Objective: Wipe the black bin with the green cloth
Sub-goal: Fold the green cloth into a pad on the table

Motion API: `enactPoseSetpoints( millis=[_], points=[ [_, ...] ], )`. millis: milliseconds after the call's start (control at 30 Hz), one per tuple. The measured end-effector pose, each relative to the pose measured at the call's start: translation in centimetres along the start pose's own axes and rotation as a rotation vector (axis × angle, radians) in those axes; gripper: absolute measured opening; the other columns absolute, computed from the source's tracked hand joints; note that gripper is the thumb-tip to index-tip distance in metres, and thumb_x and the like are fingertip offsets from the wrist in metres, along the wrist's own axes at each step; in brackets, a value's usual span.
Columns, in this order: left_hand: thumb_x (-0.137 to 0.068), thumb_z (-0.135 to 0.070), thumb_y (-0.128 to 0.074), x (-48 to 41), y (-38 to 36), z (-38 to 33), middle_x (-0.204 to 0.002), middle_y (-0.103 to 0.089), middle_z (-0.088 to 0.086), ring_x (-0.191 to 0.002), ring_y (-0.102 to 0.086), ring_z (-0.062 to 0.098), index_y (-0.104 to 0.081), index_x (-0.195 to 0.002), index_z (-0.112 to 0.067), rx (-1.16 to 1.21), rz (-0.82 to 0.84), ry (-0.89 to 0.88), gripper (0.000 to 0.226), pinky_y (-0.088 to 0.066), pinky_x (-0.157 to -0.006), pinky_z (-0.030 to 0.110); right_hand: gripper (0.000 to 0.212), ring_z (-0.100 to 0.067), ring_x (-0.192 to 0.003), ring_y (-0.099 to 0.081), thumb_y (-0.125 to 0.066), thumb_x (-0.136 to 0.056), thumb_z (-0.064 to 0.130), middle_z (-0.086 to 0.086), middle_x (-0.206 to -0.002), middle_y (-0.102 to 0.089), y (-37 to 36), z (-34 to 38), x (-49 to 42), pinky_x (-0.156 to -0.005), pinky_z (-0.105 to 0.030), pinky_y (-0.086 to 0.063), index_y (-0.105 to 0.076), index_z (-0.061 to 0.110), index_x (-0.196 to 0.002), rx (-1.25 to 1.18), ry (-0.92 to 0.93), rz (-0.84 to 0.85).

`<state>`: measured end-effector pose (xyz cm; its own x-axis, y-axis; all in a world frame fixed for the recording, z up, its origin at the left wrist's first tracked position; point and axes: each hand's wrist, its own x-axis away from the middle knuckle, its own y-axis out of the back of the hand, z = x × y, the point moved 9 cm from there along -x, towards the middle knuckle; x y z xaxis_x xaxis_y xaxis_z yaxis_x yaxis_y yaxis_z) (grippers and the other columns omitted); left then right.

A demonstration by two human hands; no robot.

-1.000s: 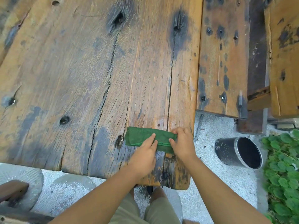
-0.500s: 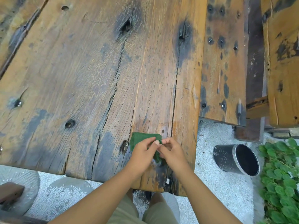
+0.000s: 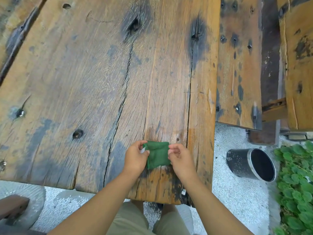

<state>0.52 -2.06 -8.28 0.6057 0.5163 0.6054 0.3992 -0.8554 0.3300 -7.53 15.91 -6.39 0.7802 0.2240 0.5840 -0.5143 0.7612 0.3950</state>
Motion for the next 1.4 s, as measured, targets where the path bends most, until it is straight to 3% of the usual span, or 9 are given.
enactPoseSetpoints(
  millis=[367,567,733,900,1000,1067,1167,1267,1400],
  points=[
    [-0.084,-0.004,-0.072,-2.3,0.7,0.9,-0.087,-0.059,0.001,-0.08,-0.06,0.018,-0.061,-0.092,-0.018,-0.054,-0.022,0.014,0.02,-0.056,-0.075,0.036,0.024,-0.021,-0.07,-0.062,-0.071,-0.088,0.036,0.0,-0.073,-0.06,-1.3,-1.5,-2.6,-0.066,-0.041,-0.052,-0.055,0.019,-0.091,0.262,-0.057,-0.094],
    [-0.087,-0.007,-0.071,-2.8,0.8,1.1,-0.081,-0.054,-0.003,-0.072,-0.054,0.014,-0.055,-0.089,-0.019,-0.137,-0.016,0.02,0.02,-0.041,-0.058,0.025,0.033,-0.008,-0.059,-0.05,-0.072,-0.086,0.041,0.007,-0.068,-0.052,-1.4,-1.8,-3.5,-0.048,-0.028,-0.033,-0.043,0.027,-0.078,0.336,-0.087,-0.072],
    [-0.087,-0.005,-0.067,-2.9,0.6,-1.0,-0.106,-0.052,0.002,-0.094,-0.055,0.021,-0.056,-0.11,-0.014,-0.427,0.008,-0.086,0.027,-0.046,-0.077,0.031,0.035,-0.008,-0.057,-0.048,-0.071,-0.087,0.04,0.007,-0.067,-0.05,-1.4,-1.7,-3.7,-0.048,-0.027,-0.029,-0.041,0.027,-0.075,0.365,-0.091,-0.054],
    [-0.084,-0.015,-0.069,-1.9,-3.1,-5.6,-0.131,-0.048,0.001,-0.124,-0.043,0.019,-0.048,-0.137,-0.017,-0.656,0.292,-0.469,0.057,-0.037,-0.108,0.036,0.027,-0.012,-0.06,-0.052,-0.074,-0.085,0.029,-0.001,-0.073,-0.06,-1.4,-1.5,-3.0,-0.047,-0.018,-0.035,-0.052,0.015,-0.08,0.215,-0.077,-0.068],
    [-0.087,-0.024,-0.072,-1.3,-5.4,-6.5,-0.139,-0.053,0.003,-0.129,-0.047,0.022,-0.042,-0.146,-0.016,-0.723,0.509,-0.525,0.067,-0.037,-0.111,0.038,0.023,-0.02,-0.068,-0.058,-0.072,-0.087,0.021,-0.013,-0.086,-0.067,-1.6,-1.1,-2.1,-0.061,-0.034,-0.05,-0.052,0.01,-0.089,0.121,-0.033,-0.039],
    [-0.088,-0.022,-0.071,-1.5,-5.8,-6.9,-0.136,-0.058,0.003,-0.125,-0.053,0.021,-0.038,-0.149,-0.018,-0.723,0.571,-0.474,0.07,-0.041,-0.107,0.038,0.025,-0.019,-0.073,-0.059,-0.072,-0.089,0.016,-0.019,-0.093,-0.067,-1.4,-1.0,-1.6,-0.064,-0.04,-0.053,-0.049,0.006,-0.09,0.006,-0.027,0.009],
    [-0.087,-0.021,-0.073,-1.5,-5.8,-7.5,-0.124,-0.062,0.003,-0.113,-0.058,0.019,-0.044,-0.146,-0.018,-0.727,0.616,-0.442,0.067,-0.047,-0.099,0.033,0.02,-0.021,-0.081,-0.062,-0.072,-0.089,0.011,-0.017,-0.098,-0.067,-0.6,-0.4,-1.2,-0.067,-0.029,-0.054,-0.052,0.006,-0.093,-0.086,-0.002,0.077],
    [-0.085,-0.021,-0.075,-0.4,-6.1,-8.5,-0.102,-0.063,0.0,-0.09,-0.059,0.012,-0.062,-0.128,-0.013,-0.699,0.681,-0.478,0.045,-0.05,-0.082,0.021,0.018,-0.035,-0.097,-0.066,-0.071,-0.088,0.004,-0.021,-0.107,-0.067,0.8,0.0,-0.5,-0.082,-0.042,-0.057,-0.057,0.003,-0.1,-0.156,-0.021,0.134],
    [-0.087,-0.014,-0.072,2.3,-7.5,-8.8,-0.099,-0.062,0.005,-0.084,-0.058,0.01,-0.068,-0.108,-0.011,-0.508,0.759,-0.354,0.021,-0.05,-0.071,0.016,0.022,-0.025,-0.09,-0.064,-0.074,-0.086,0.004,-0.019,-0.103,-0.067,4.2,0.1,1.6,-0.083,-0.041,-0.055,-0.061,0.003,-0.103,-0.223,-0.053,0.108]
  ],
)
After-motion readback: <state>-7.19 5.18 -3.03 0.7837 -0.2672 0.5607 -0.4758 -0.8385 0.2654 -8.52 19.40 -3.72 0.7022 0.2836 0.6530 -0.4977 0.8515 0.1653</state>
